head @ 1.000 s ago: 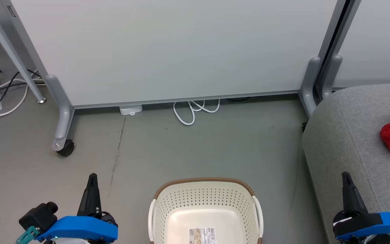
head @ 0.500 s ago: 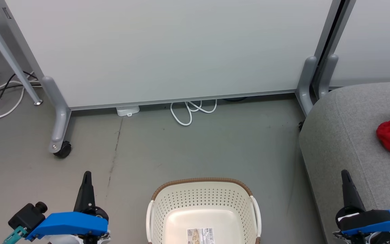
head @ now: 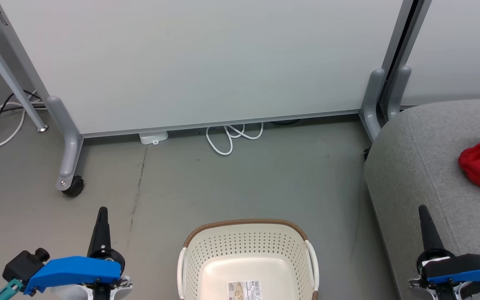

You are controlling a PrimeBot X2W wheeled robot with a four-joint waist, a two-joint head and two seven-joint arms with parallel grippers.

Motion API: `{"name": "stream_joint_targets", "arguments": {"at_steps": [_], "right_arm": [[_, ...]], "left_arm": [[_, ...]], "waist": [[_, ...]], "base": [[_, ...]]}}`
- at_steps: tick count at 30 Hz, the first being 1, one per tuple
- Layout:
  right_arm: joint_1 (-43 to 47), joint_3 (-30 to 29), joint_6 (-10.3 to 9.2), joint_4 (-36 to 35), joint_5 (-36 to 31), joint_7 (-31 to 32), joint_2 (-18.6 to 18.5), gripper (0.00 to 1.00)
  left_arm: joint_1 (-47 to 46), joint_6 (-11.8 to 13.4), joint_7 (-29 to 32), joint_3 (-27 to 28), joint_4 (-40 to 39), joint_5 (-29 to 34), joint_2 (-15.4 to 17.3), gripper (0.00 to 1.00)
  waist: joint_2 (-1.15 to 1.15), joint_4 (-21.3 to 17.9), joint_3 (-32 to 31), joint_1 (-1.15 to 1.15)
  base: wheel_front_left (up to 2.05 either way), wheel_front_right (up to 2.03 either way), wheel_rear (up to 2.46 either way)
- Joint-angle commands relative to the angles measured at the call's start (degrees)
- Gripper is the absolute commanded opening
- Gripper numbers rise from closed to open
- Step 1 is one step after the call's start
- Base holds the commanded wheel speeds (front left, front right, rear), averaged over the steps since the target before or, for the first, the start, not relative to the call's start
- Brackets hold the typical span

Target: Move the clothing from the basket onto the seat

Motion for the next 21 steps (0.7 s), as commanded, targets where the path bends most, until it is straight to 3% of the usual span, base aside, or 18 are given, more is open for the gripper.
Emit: {"name": "stream_joint_targets", "arguments": {"at_steps": [1, 21], "right_arm": [[-1.4, 0.1, 0.02, -0.8, 1.7, 0.3, -0.4, 0.00], [-2.0, 0.3, 0.02, -1.2, 14.1, 3.5, -0.5, 0.00]], "left_arm": [[-1.3, -0.4, 0.4, 0.5, -0.7, -1.5, 0.3, 0.00], [-2.1, -0.8, 3.5, 2.4, -0.9, -13.2, 0.2, 0.00]], "waist": [[0.00, -0.1, 0.0, 0.00], [0.00, -1.1, -0.1, 0.00]], "base": [[0.00, 0.00, 0.00], [0.00, 0.00, 0.00]]}}
